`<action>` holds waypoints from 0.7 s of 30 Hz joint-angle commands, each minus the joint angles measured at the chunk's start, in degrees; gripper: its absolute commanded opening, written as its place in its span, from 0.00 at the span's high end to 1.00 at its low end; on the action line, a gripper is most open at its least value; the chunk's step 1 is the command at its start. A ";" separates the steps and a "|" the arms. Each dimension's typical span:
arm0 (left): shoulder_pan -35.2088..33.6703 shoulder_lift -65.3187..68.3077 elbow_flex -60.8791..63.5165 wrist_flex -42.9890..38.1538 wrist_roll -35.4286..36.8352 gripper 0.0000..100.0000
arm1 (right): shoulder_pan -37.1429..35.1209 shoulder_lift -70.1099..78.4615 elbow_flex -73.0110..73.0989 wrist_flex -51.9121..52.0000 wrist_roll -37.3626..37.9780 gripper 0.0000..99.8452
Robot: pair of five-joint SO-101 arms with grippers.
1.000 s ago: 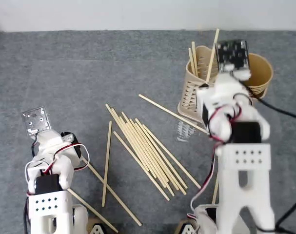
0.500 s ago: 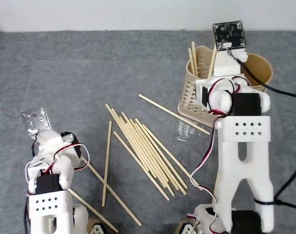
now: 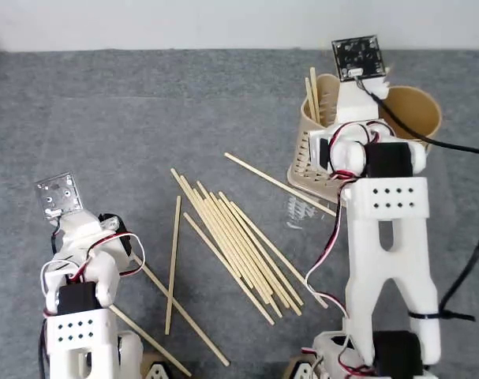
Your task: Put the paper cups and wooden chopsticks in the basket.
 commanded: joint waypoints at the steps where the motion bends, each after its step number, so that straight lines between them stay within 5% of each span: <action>1: 0.00 -1.14 -0.22 -1.14 -0.70 0.98 | -0.04 -0.66 -2.99 1.36 -0.18 0.93; 21: 0.00 -1.14 -0.22 -1.14 -0.70 0.98 | 0.04 -2.95 -21.71 19.82 3.16 0.99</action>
